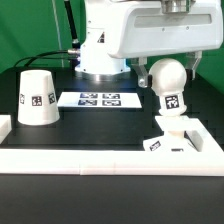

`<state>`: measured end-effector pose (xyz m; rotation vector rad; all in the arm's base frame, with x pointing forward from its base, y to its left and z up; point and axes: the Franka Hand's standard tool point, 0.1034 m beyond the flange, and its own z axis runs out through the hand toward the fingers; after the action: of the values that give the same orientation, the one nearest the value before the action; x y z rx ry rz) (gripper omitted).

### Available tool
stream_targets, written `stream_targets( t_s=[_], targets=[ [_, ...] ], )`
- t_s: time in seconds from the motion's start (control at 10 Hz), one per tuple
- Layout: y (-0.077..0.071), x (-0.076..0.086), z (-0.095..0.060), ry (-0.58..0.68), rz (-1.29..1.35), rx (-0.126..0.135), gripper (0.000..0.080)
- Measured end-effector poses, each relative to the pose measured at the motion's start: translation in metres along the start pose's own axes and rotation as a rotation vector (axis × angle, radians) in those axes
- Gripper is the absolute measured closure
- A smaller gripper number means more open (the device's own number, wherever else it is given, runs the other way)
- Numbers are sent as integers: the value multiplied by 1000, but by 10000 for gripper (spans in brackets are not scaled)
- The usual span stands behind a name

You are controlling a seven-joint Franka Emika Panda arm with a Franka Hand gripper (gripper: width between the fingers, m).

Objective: Assemble lamp

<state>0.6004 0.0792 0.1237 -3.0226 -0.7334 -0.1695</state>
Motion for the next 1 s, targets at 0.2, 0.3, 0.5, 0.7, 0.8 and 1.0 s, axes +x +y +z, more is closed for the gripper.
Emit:
stream_targets(
  t_s=[0.2,0.3,0.5,0.7,0.8,1.0],
  targets=[
    [-1,0,0,0,-2,0,103],
    [-1,1,0,0,-2,0,225],
    [-1,1,0,0,-2,0,223],
    [-1,1,0,0,-2,0,223],
    [-1,1,0,0,1,0,223],
    [-3,3,1,14,26,-5,222]
  ],
)
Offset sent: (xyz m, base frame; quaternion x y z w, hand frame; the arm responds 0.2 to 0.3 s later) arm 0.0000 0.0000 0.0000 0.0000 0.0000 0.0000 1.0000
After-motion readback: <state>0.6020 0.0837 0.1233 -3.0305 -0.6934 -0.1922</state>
